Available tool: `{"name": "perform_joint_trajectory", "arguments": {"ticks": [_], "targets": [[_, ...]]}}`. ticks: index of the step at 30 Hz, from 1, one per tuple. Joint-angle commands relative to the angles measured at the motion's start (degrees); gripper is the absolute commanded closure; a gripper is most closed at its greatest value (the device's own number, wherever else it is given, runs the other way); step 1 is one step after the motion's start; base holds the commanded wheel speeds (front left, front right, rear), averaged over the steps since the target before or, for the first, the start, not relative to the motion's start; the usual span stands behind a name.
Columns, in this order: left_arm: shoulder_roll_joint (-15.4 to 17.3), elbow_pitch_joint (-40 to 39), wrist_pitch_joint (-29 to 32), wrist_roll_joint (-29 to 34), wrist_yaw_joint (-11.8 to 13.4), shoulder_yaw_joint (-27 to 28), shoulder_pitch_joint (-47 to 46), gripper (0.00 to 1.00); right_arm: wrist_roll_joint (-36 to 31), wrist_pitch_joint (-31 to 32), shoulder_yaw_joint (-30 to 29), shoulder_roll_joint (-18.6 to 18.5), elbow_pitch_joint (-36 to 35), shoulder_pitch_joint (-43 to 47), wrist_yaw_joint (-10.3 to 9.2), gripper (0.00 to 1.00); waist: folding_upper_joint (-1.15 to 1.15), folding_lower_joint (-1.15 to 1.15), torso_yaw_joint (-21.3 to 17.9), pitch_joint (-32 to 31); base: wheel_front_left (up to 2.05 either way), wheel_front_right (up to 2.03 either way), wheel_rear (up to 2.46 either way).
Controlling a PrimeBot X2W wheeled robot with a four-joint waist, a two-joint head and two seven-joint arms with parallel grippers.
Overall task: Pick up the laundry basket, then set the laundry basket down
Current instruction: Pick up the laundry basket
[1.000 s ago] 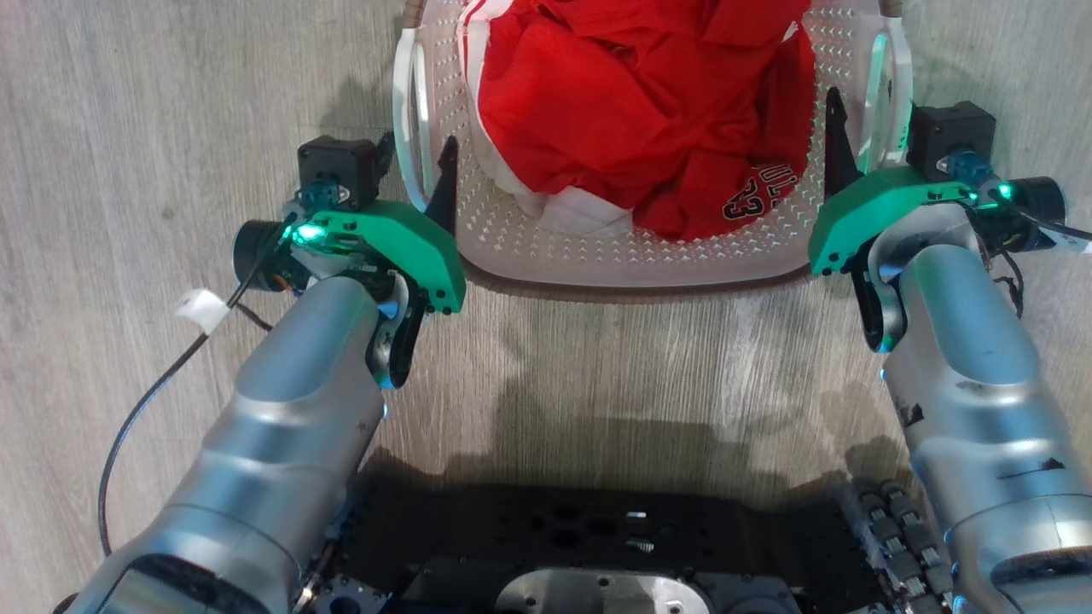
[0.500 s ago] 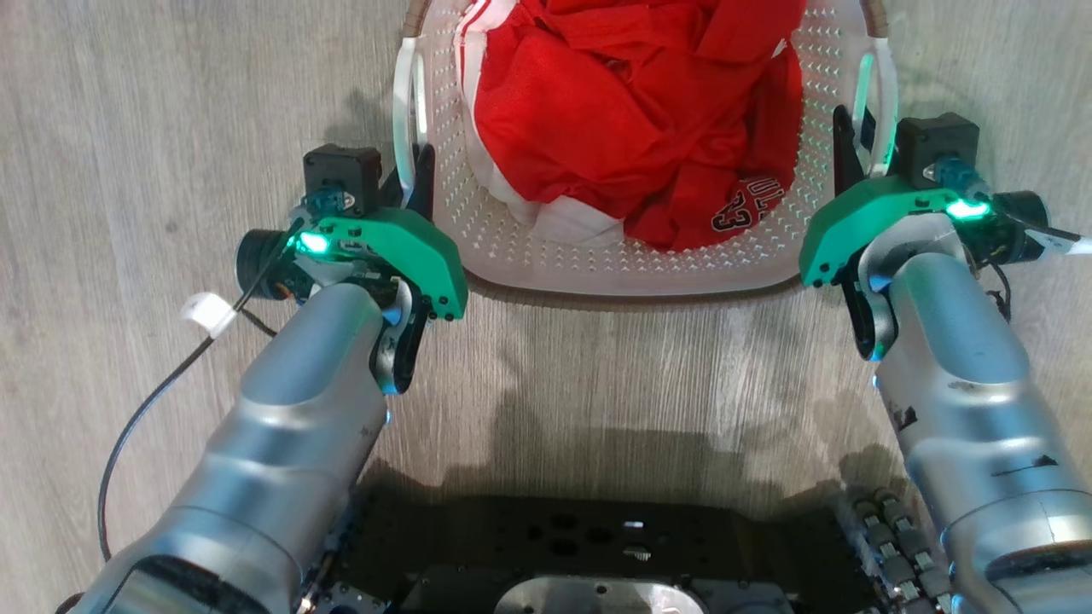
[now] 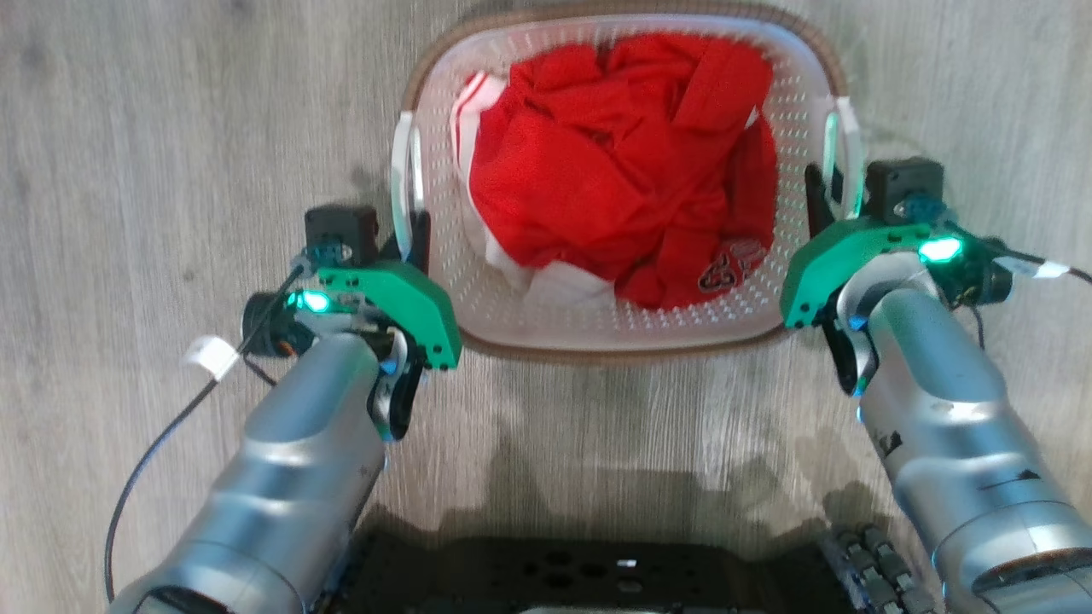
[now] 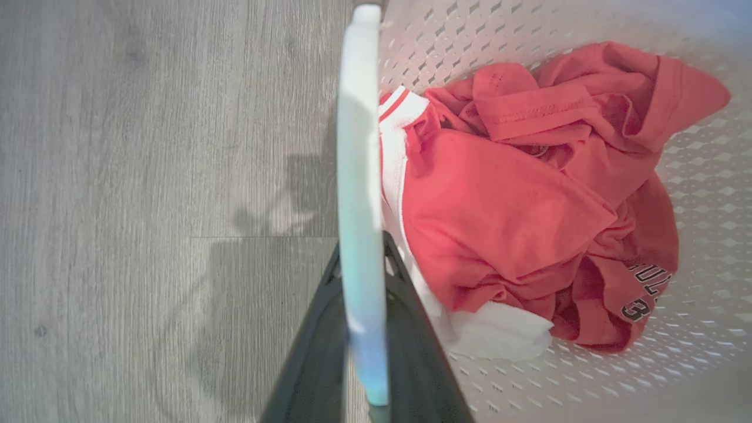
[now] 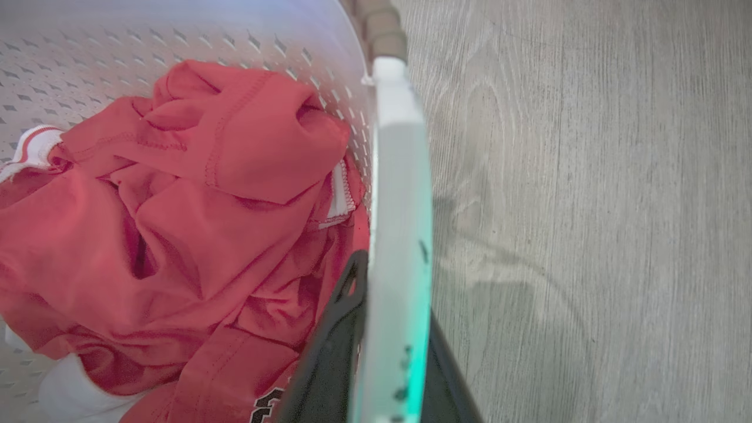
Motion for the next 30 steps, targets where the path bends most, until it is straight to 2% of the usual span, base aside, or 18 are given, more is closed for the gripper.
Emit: {"name": "perform_joint_trajectory", "arguments": {"ticks": [1,9,17,30], "targets": [[1.6,0.1,-0.4,-0.5,0.0,0.8,2.2,1.00,0.5,-0.7,1.2,0.8,-0.1,3.0,-0.09,1.00,-0.01,0.00,-0.4,-1.8,0.00,0.00,0.00],[1.6,4.8,-0.4,-3.9,-0.6,-1.9,5.1,1.00,5.4,-0.7,6.3,0.8,7.1,3.6,-0.09,1.00,-0.01,0.00,-1.3,-8.4,0.00,0.00,0.00],[1.6,9.0,0.2,-10.3,-1.4,-7.1,8.6,1.00,12.5,0.9,15.6,0.8,12.7,6.0,-0.09,1.00,-0.01,0.00,-1.8,-16.4,0.00,0.00,0.00],[1.6,12.9,2.3,-16.8,-1.9,-12.5,14.0,1.00,21.6,5.5,24.5,0.8,13.7,12.4,-0.09,1.00,-0.01,0.00,-3.1,-27.4,0.00,0.00,0.00]]}}
